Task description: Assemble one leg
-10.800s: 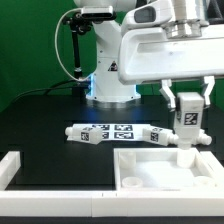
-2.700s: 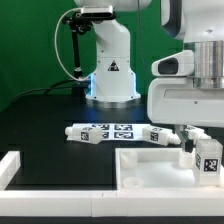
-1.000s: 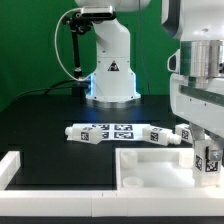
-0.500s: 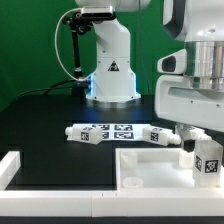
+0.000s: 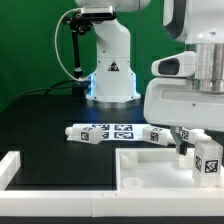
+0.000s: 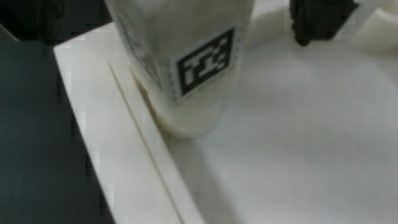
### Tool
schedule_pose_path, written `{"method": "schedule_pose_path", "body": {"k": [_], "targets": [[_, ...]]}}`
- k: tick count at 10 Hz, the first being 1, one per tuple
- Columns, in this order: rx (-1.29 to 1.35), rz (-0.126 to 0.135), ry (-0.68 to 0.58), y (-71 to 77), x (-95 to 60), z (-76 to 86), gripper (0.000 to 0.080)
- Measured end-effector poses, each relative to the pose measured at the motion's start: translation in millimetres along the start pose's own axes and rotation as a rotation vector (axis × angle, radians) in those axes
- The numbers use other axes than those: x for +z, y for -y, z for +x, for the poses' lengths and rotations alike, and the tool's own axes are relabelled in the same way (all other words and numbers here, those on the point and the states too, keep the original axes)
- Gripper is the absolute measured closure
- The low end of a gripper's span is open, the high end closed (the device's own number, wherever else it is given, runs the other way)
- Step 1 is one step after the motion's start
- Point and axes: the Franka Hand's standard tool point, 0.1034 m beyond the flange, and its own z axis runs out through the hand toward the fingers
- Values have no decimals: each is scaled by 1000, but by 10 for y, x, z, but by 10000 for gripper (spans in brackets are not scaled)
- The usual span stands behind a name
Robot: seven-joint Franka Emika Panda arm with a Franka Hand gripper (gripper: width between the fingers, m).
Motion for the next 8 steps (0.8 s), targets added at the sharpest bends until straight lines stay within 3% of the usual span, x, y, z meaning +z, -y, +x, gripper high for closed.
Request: {"method": "schedule_pose_path", "body": {"k": [1, 2, 3, 4, 5, 6, 8], "targets": [[-174, 3, 6, -4, -14, 35, 151], [-156, 6, 5, -4, -15, 40, 151], [-130, 6, 6, -3, -14, 39, 242], [-135, 5, 5, -7, -14, 40, 394], [-99, 7, 6, -3, -14, 39, 394], [-2, 8, 7, 2, -14, 36, 514], [117, 8, 8, 3, -13, 35, 514]]}}
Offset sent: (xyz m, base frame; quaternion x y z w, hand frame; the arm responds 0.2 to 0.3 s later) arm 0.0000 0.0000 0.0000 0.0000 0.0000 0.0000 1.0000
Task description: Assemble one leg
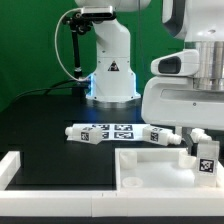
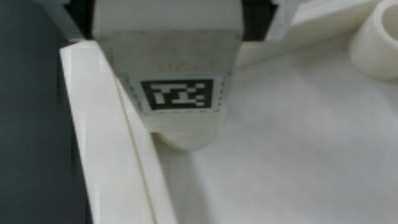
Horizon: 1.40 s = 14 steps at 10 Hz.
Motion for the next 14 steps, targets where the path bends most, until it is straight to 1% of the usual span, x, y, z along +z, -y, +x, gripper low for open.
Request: {"method": "schedule_pose_path", "body": {"k": [1, 2, 4, 5, 7, 8, 11, 14], "targets": [[83, 0, 0, -1, 2, -1, 514], [247, -1, -13, -3, 11, 12, 514], [580, -19, 15, -18, 2, -6, 514], [751, -7, 41, -21, 2, 1, 512], [1052, 41, 60, -28, 9, -18, 512], [1197, 56, 60, -21, 6, -31, 512], [1411, 57, 64, -33, 8, -29, 512], [1531, 63, 80, -43, 9, -20, 512]]}}
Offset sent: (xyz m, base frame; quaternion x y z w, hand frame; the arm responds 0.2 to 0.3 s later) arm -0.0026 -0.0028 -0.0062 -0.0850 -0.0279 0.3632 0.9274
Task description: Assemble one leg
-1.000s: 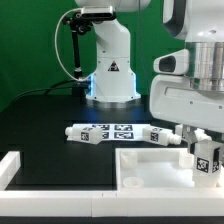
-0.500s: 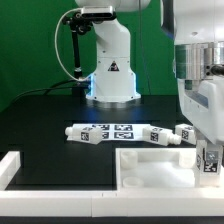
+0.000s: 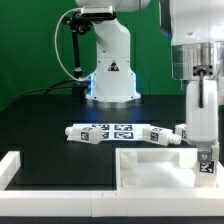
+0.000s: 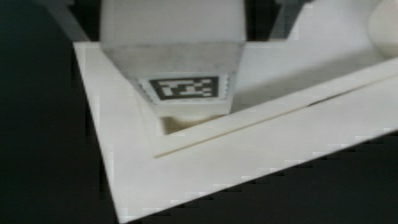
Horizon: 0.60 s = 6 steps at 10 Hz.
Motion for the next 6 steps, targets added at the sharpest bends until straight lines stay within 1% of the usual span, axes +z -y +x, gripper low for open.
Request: {"method": "schedule_pose_path", "body": {"k": [3, 4, 5, 6], "targets": [[-4, 0, -1, -3, 7, 3, 512], [-11, 3, 0, 4, -11, -18, 344], [-34, 16, 15, 24, -134, -109, 219], [-83, 36, 40, 75, -335, -145, 168]]}}
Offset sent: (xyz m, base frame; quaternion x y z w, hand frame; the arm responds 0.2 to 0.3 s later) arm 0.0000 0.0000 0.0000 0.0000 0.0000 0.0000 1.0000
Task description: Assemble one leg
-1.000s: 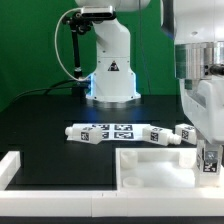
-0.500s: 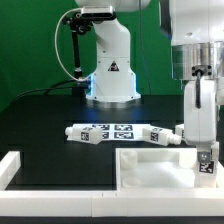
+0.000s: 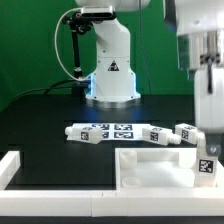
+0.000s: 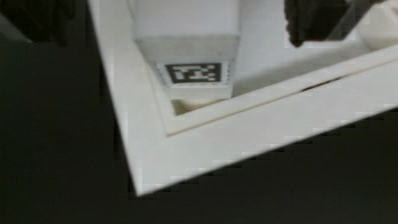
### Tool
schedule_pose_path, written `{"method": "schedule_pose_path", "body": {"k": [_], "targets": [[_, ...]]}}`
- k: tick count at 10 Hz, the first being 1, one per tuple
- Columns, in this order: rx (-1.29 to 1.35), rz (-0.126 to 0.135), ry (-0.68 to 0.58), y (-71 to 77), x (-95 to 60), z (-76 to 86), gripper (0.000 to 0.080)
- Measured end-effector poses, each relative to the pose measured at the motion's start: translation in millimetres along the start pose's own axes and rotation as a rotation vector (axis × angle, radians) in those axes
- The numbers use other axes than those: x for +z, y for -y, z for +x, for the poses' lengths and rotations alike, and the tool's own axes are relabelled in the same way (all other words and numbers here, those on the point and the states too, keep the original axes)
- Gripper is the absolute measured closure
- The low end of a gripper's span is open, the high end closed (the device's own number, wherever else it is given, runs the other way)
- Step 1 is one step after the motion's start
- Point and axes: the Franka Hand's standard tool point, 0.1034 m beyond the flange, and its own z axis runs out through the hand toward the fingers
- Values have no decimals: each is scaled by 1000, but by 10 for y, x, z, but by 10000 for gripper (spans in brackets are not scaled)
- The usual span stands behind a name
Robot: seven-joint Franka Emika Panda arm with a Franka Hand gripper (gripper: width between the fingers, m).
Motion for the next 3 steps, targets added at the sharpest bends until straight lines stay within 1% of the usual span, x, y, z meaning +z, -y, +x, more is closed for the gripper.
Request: {"method": "schedule_pose_path", "body": {"k": [1, 2, 3], "targets": [[-21, 16, 14, 57, -162, -11, 168], [-37, 24, 22, 102, -264, -18, 153], [-38, 22, 19, 88, -233, -14, 153]]}}
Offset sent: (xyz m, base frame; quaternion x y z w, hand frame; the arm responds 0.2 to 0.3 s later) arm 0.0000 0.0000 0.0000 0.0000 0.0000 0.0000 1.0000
